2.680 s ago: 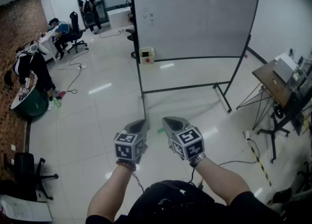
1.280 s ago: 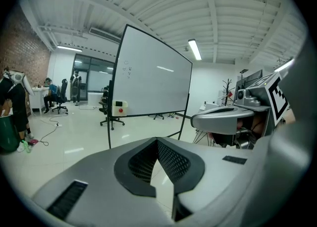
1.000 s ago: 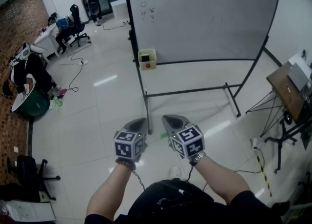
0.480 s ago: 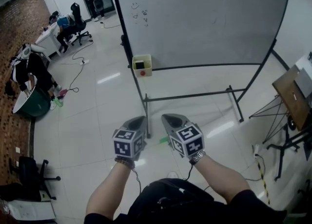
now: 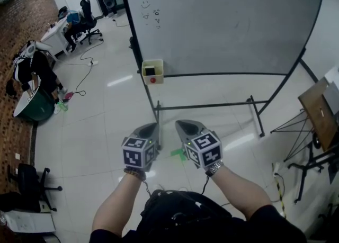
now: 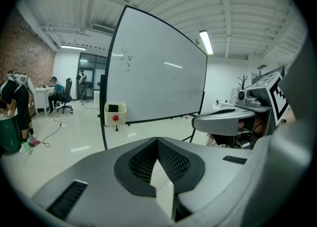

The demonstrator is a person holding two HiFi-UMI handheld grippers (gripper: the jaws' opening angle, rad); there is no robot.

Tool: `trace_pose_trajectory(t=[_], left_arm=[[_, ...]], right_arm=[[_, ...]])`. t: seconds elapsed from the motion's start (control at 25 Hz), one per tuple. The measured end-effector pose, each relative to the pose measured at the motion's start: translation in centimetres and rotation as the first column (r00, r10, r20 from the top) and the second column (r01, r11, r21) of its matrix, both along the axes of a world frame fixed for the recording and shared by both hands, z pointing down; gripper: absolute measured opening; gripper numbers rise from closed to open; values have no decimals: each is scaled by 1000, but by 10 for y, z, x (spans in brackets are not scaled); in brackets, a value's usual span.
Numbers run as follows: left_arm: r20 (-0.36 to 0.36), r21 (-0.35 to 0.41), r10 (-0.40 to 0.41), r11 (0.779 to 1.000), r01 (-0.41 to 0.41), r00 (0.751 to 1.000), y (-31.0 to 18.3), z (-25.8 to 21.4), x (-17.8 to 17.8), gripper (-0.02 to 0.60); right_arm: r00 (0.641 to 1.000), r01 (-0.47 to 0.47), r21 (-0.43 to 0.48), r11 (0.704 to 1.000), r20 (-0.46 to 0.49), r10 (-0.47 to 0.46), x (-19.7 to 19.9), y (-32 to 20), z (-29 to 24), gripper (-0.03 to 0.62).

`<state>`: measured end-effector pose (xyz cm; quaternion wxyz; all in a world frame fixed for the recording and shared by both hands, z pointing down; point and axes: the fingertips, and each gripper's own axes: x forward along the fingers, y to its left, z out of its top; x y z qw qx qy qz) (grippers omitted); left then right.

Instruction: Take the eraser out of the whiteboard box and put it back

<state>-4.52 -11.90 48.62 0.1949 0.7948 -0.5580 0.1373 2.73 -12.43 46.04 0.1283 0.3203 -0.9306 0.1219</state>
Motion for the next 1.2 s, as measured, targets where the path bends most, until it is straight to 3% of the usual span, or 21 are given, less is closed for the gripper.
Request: trace_pose_trajectory(t=[0.56, 0.92, 1.2], left_arm=[[8, 7, 1, 1000, -1, 1000, -41, 0, -13, 0], [-16, -13, -2, 1000, 2, 1000, -90, 12, -43, 0], [-34, -40, 13, 999, -15, 999, -139, 25, -69, 0]], right_arm=[[1000, 15, 12, 1000, -11, -15, -16, -41, -2, 23], [999, 22, 9, 1000, -44, -22, -50, -91, 4, 26], [998, 18, -15, 1000, -67, -19, -79, -142, 12, 72]])
